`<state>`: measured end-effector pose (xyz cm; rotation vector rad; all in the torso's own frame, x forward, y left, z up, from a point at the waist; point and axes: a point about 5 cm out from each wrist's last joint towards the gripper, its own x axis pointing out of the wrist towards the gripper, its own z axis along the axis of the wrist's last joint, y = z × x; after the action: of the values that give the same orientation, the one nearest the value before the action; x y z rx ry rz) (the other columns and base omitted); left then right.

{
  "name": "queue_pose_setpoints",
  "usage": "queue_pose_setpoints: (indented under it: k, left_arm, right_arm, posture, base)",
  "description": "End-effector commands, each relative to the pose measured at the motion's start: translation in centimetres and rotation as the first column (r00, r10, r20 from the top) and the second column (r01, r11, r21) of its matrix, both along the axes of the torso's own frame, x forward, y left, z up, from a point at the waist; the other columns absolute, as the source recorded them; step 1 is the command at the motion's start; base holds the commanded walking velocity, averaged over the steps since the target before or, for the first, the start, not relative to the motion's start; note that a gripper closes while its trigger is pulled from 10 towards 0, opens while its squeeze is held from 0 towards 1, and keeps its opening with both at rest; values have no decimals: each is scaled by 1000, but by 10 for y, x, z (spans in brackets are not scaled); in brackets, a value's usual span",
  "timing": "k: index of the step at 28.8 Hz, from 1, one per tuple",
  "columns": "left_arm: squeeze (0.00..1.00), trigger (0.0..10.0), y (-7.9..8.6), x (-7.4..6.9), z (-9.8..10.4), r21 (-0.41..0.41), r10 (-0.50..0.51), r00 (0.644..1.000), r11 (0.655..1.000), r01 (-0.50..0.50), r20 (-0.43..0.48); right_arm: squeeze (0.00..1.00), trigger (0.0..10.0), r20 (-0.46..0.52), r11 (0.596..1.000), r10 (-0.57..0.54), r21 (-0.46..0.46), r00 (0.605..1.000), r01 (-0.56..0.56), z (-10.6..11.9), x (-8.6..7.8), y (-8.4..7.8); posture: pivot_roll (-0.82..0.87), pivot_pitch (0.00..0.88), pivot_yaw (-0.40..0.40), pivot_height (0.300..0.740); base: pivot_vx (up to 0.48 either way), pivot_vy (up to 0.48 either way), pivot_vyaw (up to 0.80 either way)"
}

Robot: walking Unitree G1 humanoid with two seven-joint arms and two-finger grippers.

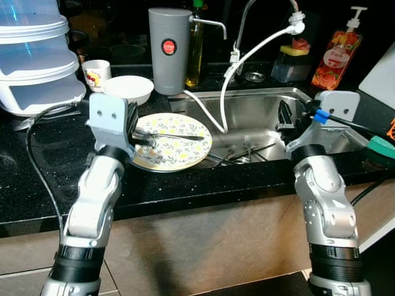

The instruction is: Kitchen organization

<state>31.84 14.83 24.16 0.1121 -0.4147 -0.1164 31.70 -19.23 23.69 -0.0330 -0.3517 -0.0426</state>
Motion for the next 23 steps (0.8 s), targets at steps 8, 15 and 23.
queue_pose_setpoints:
  k: [8,15,23]
  left_arm:
    - [0,10000,-20,1,-7,-9,-53,999,999,53,-12]
    - [0,10000,-30,4,-11,-20,-73,997,997,73,-25]
    - [0,10000,-31,9,-10,-29,-67,997,997,67,-27]
  right_arm:
    - [0,10000,143,978,-202,-21,969,207,18,-16,-31]
    - [0,10000,179,967,-252,13,951,253,23,-18,-34]
    - [0,10000,183,950,-310,11,933,313,23,-23,-44]
  posture:
    - [0,0,-34,740]
    - [-18,0,-17,740]
    - [-21,0,-15,740]
  base:
    - [0,0,0]
    - [0,0,0]
    - [0,0,0]
